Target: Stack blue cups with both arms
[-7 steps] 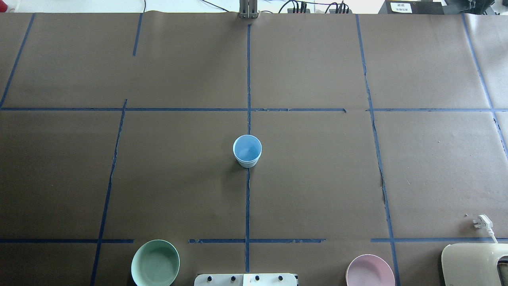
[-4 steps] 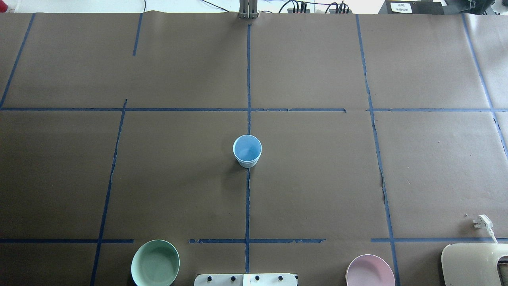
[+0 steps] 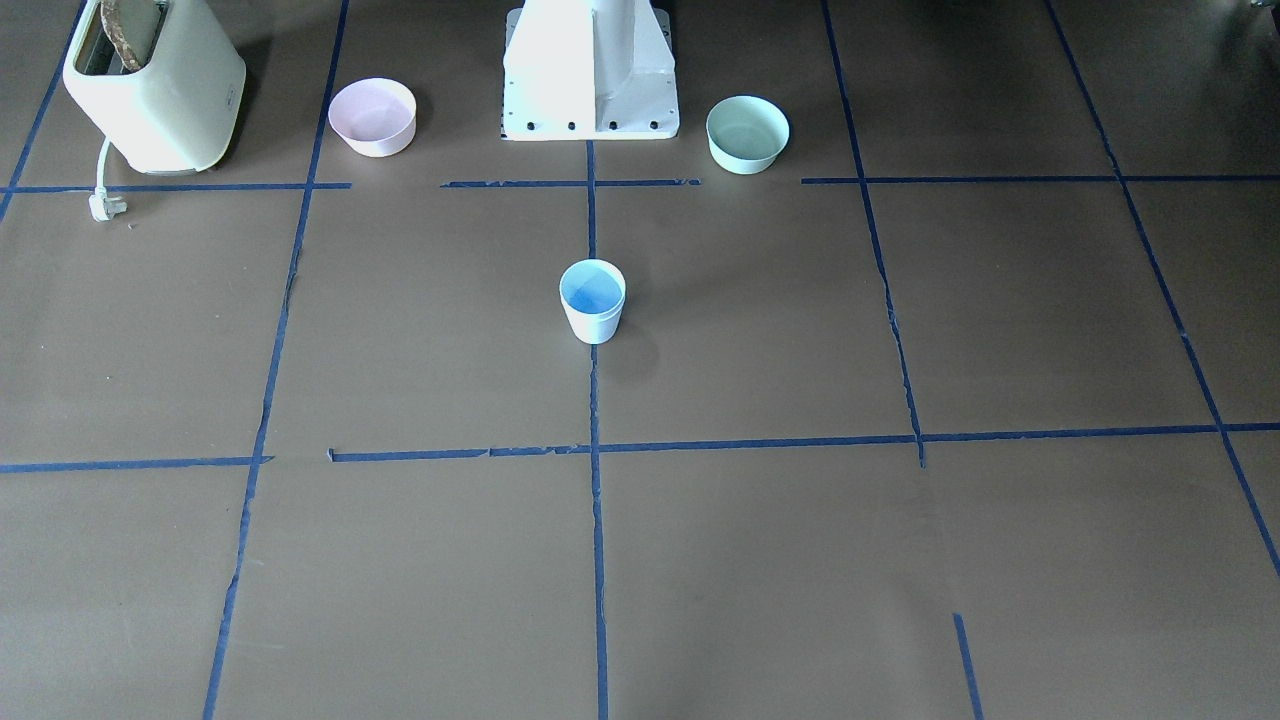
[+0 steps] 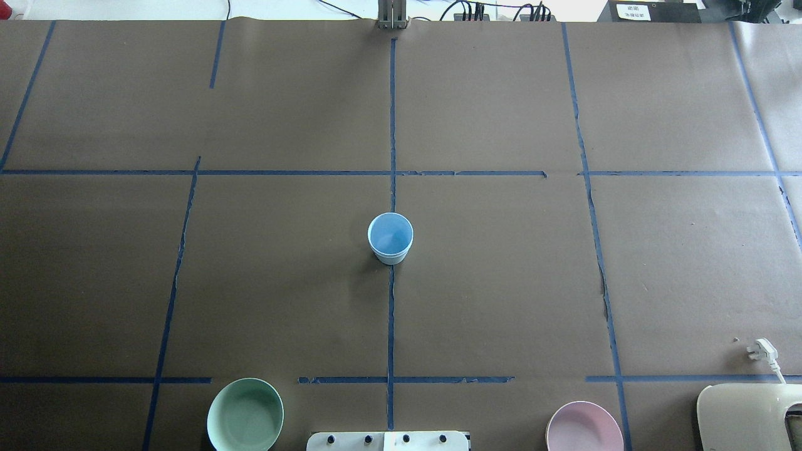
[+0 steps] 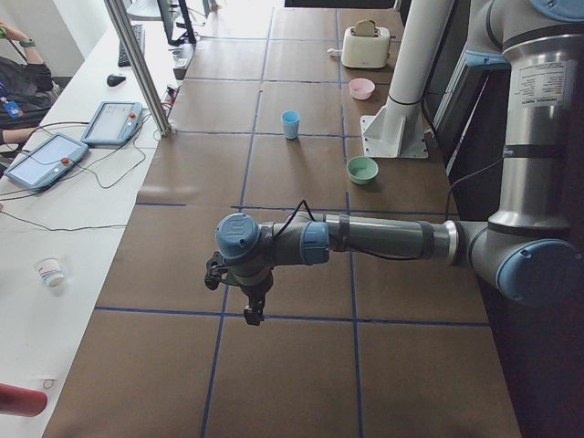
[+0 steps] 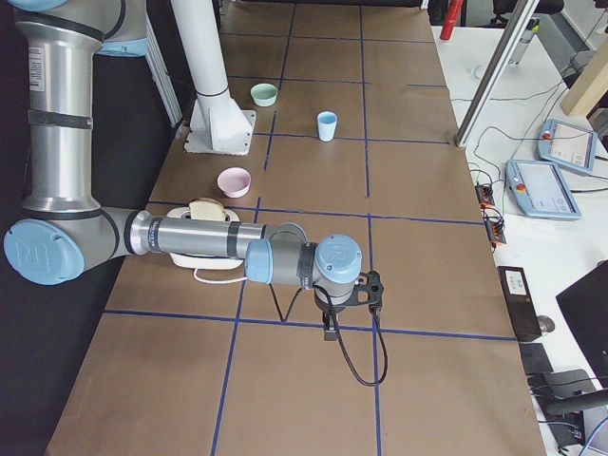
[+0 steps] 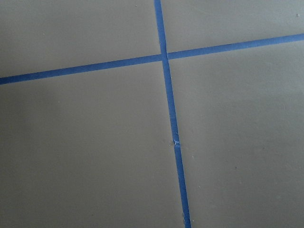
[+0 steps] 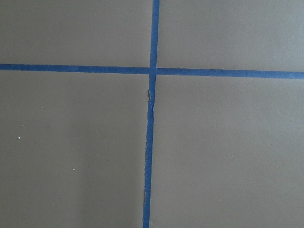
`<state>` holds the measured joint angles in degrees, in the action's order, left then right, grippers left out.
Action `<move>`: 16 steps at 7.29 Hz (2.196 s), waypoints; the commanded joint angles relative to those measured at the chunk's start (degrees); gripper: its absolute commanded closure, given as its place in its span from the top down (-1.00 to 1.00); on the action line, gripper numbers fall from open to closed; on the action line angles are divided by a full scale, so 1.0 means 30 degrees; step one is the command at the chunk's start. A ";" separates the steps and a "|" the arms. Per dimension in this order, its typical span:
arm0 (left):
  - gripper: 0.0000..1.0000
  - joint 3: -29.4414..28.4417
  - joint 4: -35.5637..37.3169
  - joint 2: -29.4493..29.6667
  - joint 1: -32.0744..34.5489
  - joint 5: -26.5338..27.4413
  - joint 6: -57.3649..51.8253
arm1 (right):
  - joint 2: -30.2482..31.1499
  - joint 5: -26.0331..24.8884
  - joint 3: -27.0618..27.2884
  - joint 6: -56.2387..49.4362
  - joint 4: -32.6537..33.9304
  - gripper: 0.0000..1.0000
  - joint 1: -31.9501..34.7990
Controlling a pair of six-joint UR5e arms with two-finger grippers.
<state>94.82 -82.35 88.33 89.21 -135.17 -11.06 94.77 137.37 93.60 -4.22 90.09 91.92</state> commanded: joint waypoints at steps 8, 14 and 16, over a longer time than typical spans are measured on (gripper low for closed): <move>1.00 -0.0172 -0.1670 -0.1026 0.0059 -0.0002 0.0201 | -0.0038 0.0029 0.0001 0.0000 0.0000 1.00 0.0181; 1.00 -0.0172 -0.1670 -0.1026 0.0059 -0.0003 0.0230 | -0.0067 -0.0001 0.0001 0.0000 0.0000 1.00 0.0181; 1.00 -0.0172 -0.1670 -0.0997 0.0059 -0.0003 0.0230 | -0.0126 -0.0001 0.0001 0.0000 0.0000 1.00 0.0210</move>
<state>94.26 -87.36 85.31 89.38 -135.18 -10.38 94.48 137.37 93.60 -4.22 90.09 92.49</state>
